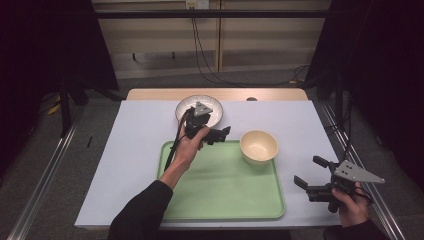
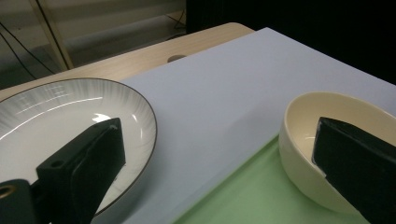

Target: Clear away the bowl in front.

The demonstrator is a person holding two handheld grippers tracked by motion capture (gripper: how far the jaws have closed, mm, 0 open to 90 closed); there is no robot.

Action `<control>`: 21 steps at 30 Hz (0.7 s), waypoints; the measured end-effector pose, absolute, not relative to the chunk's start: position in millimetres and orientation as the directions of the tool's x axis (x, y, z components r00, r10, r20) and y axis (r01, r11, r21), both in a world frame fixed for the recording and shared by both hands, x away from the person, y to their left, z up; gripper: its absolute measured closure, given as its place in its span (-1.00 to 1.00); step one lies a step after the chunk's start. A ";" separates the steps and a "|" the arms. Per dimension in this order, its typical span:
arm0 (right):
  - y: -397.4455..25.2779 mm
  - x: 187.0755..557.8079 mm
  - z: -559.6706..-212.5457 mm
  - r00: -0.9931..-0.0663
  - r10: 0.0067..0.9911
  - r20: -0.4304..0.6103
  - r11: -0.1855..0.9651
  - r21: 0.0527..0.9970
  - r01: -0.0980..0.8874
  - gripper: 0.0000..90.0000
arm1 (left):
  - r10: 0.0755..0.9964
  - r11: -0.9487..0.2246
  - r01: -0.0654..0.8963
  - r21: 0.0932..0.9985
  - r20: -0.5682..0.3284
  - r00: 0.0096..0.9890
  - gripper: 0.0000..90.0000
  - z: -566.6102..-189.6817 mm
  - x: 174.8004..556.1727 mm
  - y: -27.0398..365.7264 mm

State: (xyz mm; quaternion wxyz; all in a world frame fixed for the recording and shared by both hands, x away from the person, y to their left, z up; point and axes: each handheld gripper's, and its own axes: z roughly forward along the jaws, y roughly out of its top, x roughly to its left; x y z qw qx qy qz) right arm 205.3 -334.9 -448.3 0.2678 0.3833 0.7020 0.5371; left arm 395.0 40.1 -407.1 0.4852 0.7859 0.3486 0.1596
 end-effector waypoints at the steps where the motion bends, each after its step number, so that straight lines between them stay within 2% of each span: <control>1: -334.9 205.3 -448.3 -0.563 0.826 0.036 0.129 0.959 0.250 -0.99 | 0.705 -0.278 0.390 0.878 -0.089 0.704 -0.95 -406.1 393.4 43.2; 7: -334.9 205.4 -448.2 -0.562 0.826 0.036 0.129 0.960 0.250 -0.99 | 0.719 -0.272 0.396 0.877 -0.089 0.690 -0.95 -397.3 380.9 63.1; 12: -334.5 205.9 -448.0 -0.564 0.825 0.036 0.129 0.960 0.249 -0.99 | 0.708 -0.268 0.366 0.891 -0.076 0.703 -0.95 -391.9 368.7 84.1; 21: -334.4 205.5 -447.9 -0.562 0.826 0.036 0.128 0.960 0.250 -0.99 | 0.755 -0.222 0.344 0.912 -0.062 0.653 -0.94 -391.0 351.9 108.8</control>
